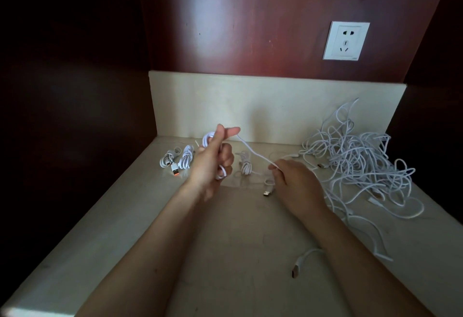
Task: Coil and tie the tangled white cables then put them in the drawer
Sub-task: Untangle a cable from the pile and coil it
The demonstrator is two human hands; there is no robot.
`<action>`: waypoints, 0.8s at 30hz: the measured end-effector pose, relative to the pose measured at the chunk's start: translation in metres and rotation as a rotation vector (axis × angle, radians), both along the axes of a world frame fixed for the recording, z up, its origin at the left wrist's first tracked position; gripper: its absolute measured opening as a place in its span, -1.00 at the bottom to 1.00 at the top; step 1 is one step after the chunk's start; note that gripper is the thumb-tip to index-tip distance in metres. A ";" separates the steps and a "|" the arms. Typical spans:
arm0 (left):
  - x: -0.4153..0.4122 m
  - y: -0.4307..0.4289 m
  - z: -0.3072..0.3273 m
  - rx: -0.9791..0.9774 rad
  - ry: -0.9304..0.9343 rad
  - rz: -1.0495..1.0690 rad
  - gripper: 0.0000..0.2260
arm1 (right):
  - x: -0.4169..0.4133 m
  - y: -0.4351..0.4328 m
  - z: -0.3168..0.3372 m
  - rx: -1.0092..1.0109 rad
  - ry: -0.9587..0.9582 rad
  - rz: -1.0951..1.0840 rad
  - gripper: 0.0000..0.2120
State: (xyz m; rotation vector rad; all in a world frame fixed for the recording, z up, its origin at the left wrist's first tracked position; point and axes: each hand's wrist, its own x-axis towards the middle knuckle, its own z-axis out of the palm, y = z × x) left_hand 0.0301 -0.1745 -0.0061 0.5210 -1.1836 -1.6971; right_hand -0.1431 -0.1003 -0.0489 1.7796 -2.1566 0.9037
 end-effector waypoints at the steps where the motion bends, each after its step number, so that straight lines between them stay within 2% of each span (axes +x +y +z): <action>1: -0.001 0.000 -0.002 -0.023 -0.056 0.007 -0.68 | 0.000 0.000 0.000 0.003 -0.003 -0.004 -0.72; 4: -0.004 0.005 -0.004 -0.065 -0.199 -0.030 -0.69 | 0.010 0.003 0.004 -0.041 0.037 0.022 -0.55; 8: -0.005 0.011 -0.003 -0.022 -0.242 -0.170 -0.67 | 0.033 0.007 0.012 -0.241 -0.010 0.072 -0.64; 10: -0.005 0.013 -0.001 0.000 -0.237 -0.241 -0.67 | 0.039 0.005 0.011 -0.199 -0.048 0.150 -0.61; 12: -0.006 0.014 0.000 0.006 -0.249 -0.277 -0.68 | 0.038 0.004 0.008 -0.168 -0.180 0.243 -0.60; 14: -0.006 0.012 -0.001 -0.003 -0.291 -0.277 -0.71 | 0.033 0.004 0.006 -0.207 -0.256 0.259 -0.63; 18: -0.007 0.016 -0.003 -0.059 -0.489 -0.279 -0.71 | 0.032 0.010 0.012 -0.317 -0.205 0.188 -0.71; 21: -0.011 0.023 -0.005 -0.119 -0.541 -0.241 -0.67 | 0.033 0.011 0.010 -0.267 -0.263 0.196 -0.76; 24: -0.013 0.024 -0.004 -0.260 -0.561 -0.134 -0.64 | 0.032 0.010 0.007 -0.253 -0.293 0.203 -0.93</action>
